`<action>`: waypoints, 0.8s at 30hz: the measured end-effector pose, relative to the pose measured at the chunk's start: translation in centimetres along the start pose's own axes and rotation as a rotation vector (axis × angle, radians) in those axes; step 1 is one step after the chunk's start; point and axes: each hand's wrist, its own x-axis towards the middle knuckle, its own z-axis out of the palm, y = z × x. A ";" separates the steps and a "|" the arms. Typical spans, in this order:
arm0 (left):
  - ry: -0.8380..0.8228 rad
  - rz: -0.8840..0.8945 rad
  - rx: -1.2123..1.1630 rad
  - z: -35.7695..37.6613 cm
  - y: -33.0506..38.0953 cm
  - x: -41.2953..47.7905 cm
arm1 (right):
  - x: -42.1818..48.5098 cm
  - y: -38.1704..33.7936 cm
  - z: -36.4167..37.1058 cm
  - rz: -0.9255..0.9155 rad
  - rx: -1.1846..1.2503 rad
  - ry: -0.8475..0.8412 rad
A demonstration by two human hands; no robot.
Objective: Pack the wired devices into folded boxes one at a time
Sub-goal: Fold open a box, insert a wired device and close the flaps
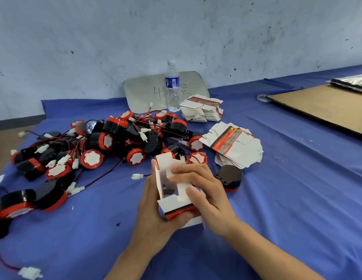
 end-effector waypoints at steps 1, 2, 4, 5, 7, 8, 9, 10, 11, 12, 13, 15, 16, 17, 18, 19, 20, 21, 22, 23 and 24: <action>0.005 0.004 0.003 0.1 0.0 0.0 | 0.0 0.0 0.0 -0.003 0.007 -0.005; 0.014 0.006 -0.006 0.2 0.0 0.0 | 0.1 -0.2 0.0 -0.013 0.017 -0.011; 0.028 0.010 -0.048 0.5 0.0 -0.1 | 0.1 -0.4 0.1 -0.038 0.051 -0.019; 0.039 0.017 -0.056 0.6 0.0 -0.1 | 0.1 -0.4 0.1 -0.046 0.063 -0.007; 0.054 0.036 -0.043 0.5 0.3 -0.1 | 0.1 -0.5 0.3 -0.039 0.068 0.038; 0.047 0.049 -0.052 0.4 0.5 -0.1 | 0.0 -0.5 0.3 -0.032 0.078 0.057; 0.036 0.064 -0.060 0.3 0.7 -0.1 | 0.0 -0.6 0.3 -0.030 0.092 0.066; 0.030 0.076 -0.058 0.2 1.0 -0.1 | 0.0 -0.6 0.3 -0.034 0.098 0.067; 0.029 0.082 -0.053 0.2 1.2 -0.2 | 0.0 -0.6 0.3 -0.038 0.095 0.066; 0.028 0.090 -0.054 0.1 1.3 -0.2 | 0.0 -0.7 0.2 -0.046 0.087 0.067; 0.030 0.098 -0.056 0.1 1.4 -0.3 | 0.0 -0.7 0.2 -0.055 0.085 0.072; 0.042 0.107 -0.036 0.0 1.5 -0.3 | -0.1 -0.8 0.2 -0.063 0.104 0.078; 0.048 0.115 -0.017 0.0 1.5 -0.4 | -0.1 -0.8 0.1 -0.068 0.109 0.078; 0.051 0.125 -0.003 0.0 1.5 -0.4 | -0.1 -0.8 0.1 -0.071 0.112 0.076; 0.052 0.134 0.005 0.0 1.5 -0.4 | -0.1 -0.7 0.1 -0.068 0.119 0.071; 0.056 0.140 0.008 -0.1 1.4 -0.4 | -0.1 -0.7 0.1 -0.054 0.134 0.061; 0.058 0.147 0.010 -0.1 1.3 -0.4 | -0.1 -0.7 0.1 -0.034 0.147 0.044; 0.055 0.157 0.013 -0.1 1.3 -0.4 | -0.1 -0.7 0.0 -0.024 0.137 0.028; 0.050 0.174 0.024 -0.1 1.3 -0.4 | -0.1 -0.7 0.0 -0.031 0.095 0.019; 0.044 0.193 0.037 -0.1 1.2 -0.3 | -0.1 -0.8 -0.1 -0.054 0.038 0.015; 0.041 0.206 0.046 -0.1 1.1 -0.3 | -0.1 -0.8 -0.1 -0.075 -0.005 0.014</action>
